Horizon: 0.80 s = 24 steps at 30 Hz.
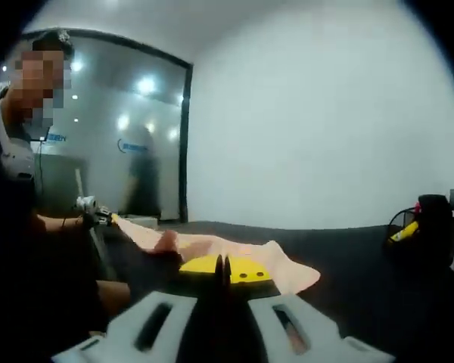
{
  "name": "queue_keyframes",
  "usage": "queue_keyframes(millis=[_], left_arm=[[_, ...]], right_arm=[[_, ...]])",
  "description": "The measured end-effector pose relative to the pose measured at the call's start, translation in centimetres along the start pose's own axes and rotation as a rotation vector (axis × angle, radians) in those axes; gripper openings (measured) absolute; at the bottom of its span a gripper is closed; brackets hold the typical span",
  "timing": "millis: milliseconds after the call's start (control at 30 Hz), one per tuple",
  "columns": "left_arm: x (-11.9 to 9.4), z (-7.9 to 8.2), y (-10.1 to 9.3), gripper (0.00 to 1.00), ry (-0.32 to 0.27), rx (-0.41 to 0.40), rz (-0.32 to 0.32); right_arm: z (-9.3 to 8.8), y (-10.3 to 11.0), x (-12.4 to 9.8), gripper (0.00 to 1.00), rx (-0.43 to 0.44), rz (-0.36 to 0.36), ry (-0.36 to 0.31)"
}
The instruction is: Fold the towel on the table until its edges align and the towel forms a compact rectangular stack.
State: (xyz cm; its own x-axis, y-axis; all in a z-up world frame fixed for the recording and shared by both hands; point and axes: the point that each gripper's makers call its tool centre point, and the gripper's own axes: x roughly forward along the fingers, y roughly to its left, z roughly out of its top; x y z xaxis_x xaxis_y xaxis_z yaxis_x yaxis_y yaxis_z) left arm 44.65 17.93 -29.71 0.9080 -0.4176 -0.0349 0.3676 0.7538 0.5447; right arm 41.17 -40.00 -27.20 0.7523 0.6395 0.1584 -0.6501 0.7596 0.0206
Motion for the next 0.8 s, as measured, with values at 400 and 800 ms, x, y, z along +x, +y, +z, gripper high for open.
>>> queue_keyframes(millis=[400,800], left_arm=[[-4.7,10.5,7.6,0.0,-0.109,-0.092,0.056],[-0.8,15.7,12.7,0.0,-0.002,-0.104,0.008]], right_arm=[[11.3,2.6,-6.0,0.0,-0.066,0.054,-0.255],[20.4,-2.4,-0.1,0.0,-0.033,-0.076,-0.197]])
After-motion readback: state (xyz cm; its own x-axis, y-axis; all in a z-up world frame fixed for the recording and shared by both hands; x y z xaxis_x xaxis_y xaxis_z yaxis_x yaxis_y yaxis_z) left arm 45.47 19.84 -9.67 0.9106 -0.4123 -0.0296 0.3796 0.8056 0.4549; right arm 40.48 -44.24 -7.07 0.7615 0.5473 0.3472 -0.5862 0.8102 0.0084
